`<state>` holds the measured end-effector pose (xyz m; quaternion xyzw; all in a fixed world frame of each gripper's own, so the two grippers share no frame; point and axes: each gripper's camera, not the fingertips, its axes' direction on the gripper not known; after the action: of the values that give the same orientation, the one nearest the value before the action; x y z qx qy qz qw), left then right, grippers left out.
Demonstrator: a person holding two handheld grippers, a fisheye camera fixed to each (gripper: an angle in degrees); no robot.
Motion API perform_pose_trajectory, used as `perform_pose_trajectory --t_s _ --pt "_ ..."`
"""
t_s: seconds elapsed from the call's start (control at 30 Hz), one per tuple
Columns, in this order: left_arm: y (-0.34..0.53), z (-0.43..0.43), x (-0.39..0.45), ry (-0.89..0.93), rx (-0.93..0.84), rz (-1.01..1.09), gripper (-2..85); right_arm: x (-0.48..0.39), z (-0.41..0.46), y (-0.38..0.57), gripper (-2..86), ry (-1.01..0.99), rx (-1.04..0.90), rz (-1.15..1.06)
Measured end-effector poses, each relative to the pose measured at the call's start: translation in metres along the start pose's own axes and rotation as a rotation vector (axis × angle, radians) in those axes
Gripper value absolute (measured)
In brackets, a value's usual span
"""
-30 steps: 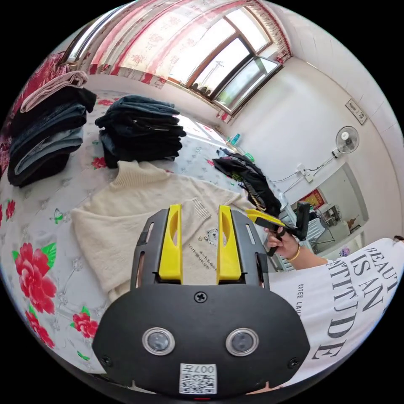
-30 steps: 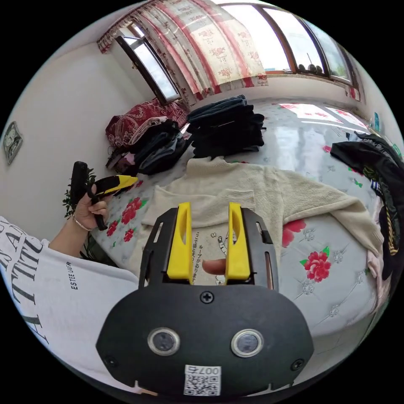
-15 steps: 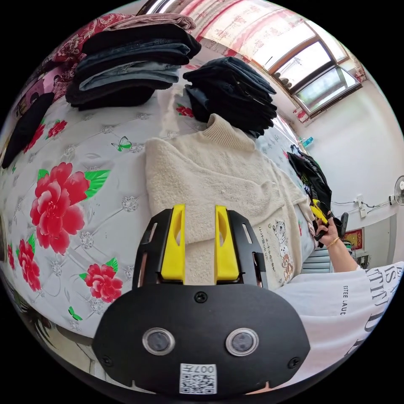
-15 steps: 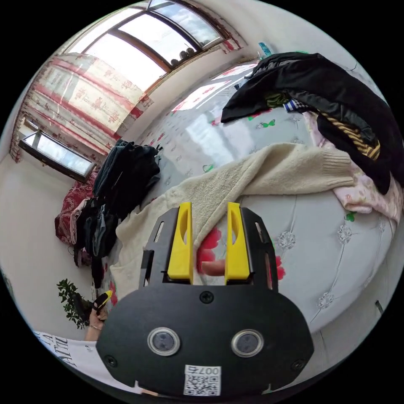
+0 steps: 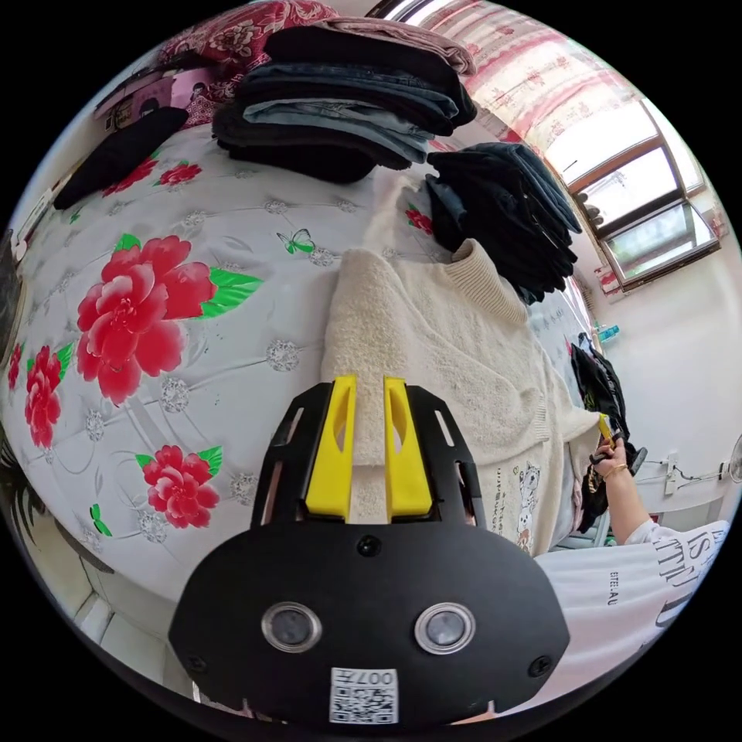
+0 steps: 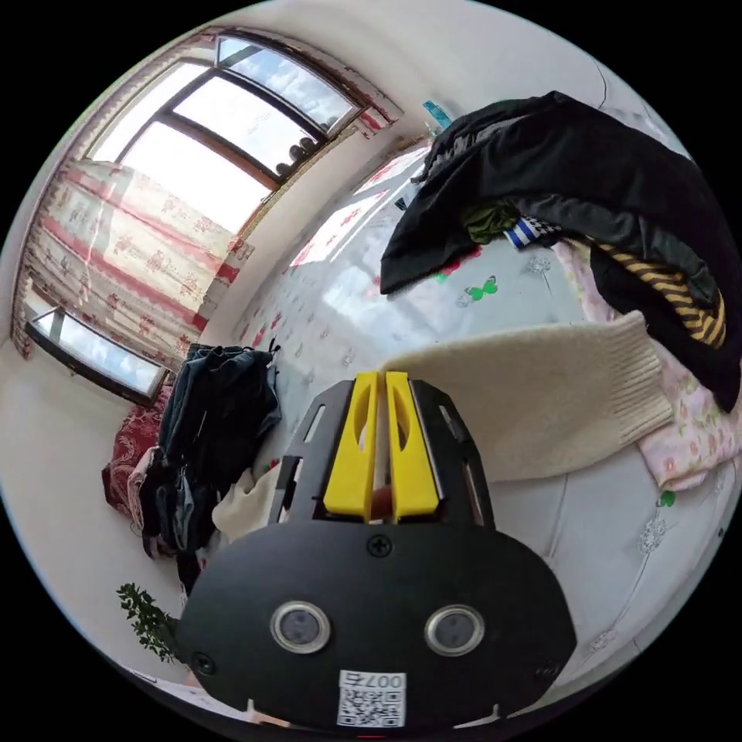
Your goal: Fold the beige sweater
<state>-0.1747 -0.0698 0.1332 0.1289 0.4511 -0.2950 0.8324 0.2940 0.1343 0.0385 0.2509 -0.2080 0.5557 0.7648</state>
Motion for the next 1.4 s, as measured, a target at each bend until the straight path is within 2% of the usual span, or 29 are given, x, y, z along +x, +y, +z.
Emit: perform_pose_trajectory --t_s 0.03,0.07,0.13,0.23,0.3,0.43,0.5,0.63,0.77,0.8,0.83,0.87,0.93,1.07,1.17,1.27,1.4 --pt "0.001 -0.002 -0.009 0.017 0.008 -0.020 6.0 -0.051 -0.005 0.007 0.3 -0.035 -0.010 -0.226" --pt "0.002 -0.004 -0.013 0.024 0.012 -0.028 6.0 -0.078 -0.008 0.014 0.3 -0.047 -0.014 -0.347" --pt "0.003 -0.009 -0.026 0.047 0.038 -0.046 5.7 -0.185 -0.017 0.077 0.3 -0.064 -0.055 -0.852" --pt "0.002 -0.015 -0.037 0.072 0.060 -0.040 5.6 -0.256 -0.011 0.188 0.7 -0.150 -0.184 -1.275" --pt "0.000 -0.017 -0.043 0.088 0.072 -0.033 5.6 -0.270 0.011 0.250 1.3 -0.186 -0.318 -1.377" --pt "-0.007 -0.020 -0.058 0.105 0.066 -0.012 5.9 -0.271 0.076 0.337 3.0 -0.240 -0.747 -1.357" --pt "-0.013 -0.022 -0.065 0.100 0.071 0.007 6.4 -0.275 0.086 0.337 3.6 -0.229 -0.751 -1.324" --pt "-0.036 -0.027 -0.071 0.141 0.094 0.090 7.3 -0.293 0.104 0.290 4.6 -0.211 -0.589 -1.232" --pt "-0.053 -0.001 -0.055 0.157 -0.007 0.238 8.3 -0.300 0.147 0.260 5.9 -0.259 -0.689 -1.126" --pt "-0.055 0.013 -0.052 0.131 -0.056 0.275 8.4 -0.295 0.165 0.263 6.5 -0.211 -0.742 -1.134" --pt "-0.057 0.025 -0.053 0.085 -0.097 0.280 8.5 -0.282 0.185 0.271 6.9 -0.059 -0.760 -1.177" --pt "-0.058 0.027 -0.054 0.070 -0.104 0.274 8.6 -0.273 0.193 0.274 7.1 0.006 -0.766 -1.206" --pt "-0.063 0.019 -0.058 0.102 -0.071 0.281 8.0 -0.240 0.192 0.264 7.1 -0.001 -0.737 -1.242" --pt "-0.081 0.003 -0.066 0.117 -0.031 0.306 7.7 -0.199 0.193 0.229 6.8 0.155 -0.782 -1.188" --pt "-0.115 0.005 -0.071 0.180 -0.014 0.310 7.5 -0.190 0.183 0.182 6.7 -0.016 -0.813 -1.034" --pt "-0.160 0.017 -0.063 0.238 0.007 0.335 8.2 -0.208 0.176 0.131 7.2 -0.230 -0.660 -0.903" --pt "-0.225 0.051 -0.038 0.344 -0.027 0.368 10.7 -0.241 0.230 0.095 8.1 -0.383 -0.600 -0.800"
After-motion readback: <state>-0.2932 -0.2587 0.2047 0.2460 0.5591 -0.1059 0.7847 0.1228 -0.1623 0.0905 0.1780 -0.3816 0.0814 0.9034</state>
